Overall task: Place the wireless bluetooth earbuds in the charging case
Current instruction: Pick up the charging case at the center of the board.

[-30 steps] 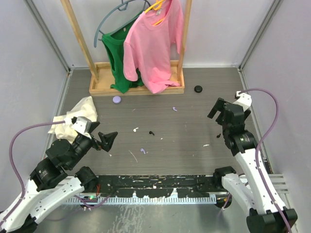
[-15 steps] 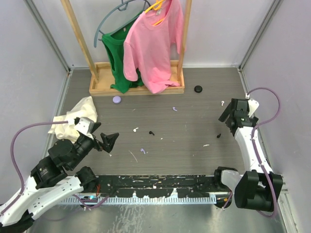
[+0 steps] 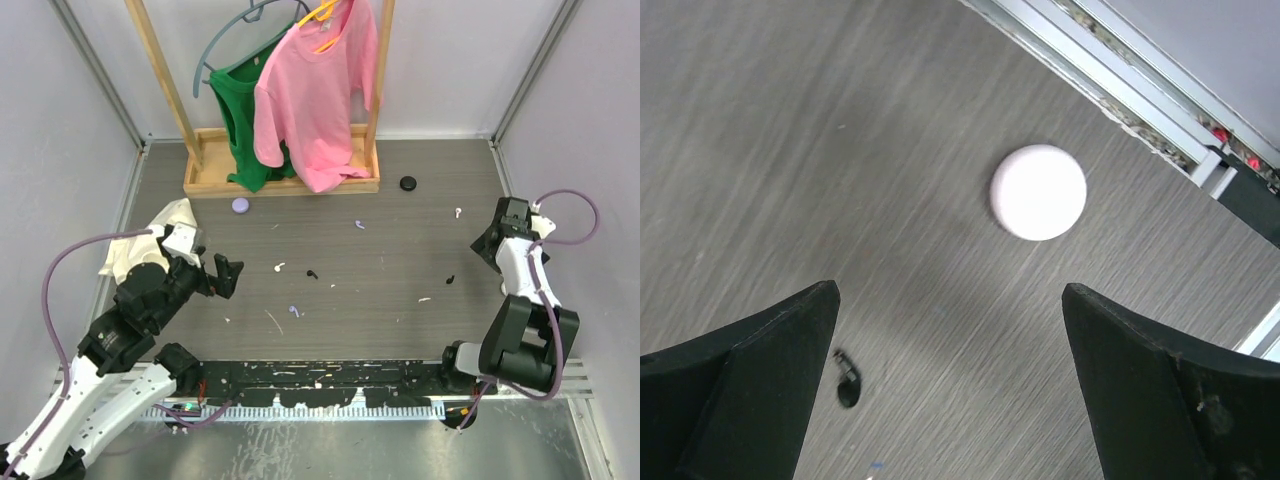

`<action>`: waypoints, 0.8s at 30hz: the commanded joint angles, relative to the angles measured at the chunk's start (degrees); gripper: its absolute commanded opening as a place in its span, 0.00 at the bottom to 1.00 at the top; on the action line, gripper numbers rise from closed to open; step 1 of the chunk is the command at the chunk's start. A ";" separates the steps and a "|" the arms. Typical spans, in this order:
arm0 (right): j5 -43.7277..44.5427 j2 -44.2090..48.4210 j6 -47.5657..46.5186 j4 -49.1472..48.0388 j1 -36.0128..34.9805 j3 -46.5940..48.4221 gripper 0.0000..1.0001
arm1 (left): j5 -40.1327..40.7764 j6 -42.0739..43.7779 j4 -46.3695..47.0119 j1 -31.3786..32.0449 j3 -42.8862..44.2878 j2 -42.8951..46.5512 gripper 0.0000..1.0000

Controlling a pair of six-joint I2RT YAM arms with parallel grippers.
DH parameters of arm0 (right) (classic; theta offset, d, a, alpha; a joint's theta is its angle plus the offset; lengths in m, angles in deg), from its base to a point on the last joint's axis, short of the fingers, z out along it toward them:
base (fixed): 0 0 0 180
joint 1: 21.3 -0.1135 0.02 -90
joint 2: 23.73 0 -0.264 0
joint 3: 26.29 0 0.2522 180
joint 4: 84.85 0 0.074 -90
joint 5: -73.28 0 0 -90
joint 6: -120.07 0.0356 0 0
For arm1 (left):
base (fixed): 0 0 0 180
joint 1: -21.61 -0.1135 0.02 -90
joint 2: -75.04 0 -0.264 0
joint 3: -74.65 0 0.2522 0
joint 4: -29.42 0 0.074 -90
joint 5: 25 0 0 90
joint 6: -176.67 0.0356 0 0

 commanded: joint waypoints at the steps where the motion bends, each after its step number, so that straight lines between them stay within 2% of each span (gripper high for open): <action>1: 1.83 -4.18 1.48 -1.61 3.80 1.77 1.00 | -5.06 -0.33 1.65 -5.26 2.18 -1.02 0.98; 13: 4.75 -10.48 6.49 -6.72 8.15 0.01 1.00 | -3.52 2.76 3.43 -7.43 -0.08 -1.45 0.98; 24: 0.80 -16.35 2.39 -13.99 8.87 -2.69 0.94 | -3.08 3.30 5.24 -7.43 -0.28 -3.50 0.98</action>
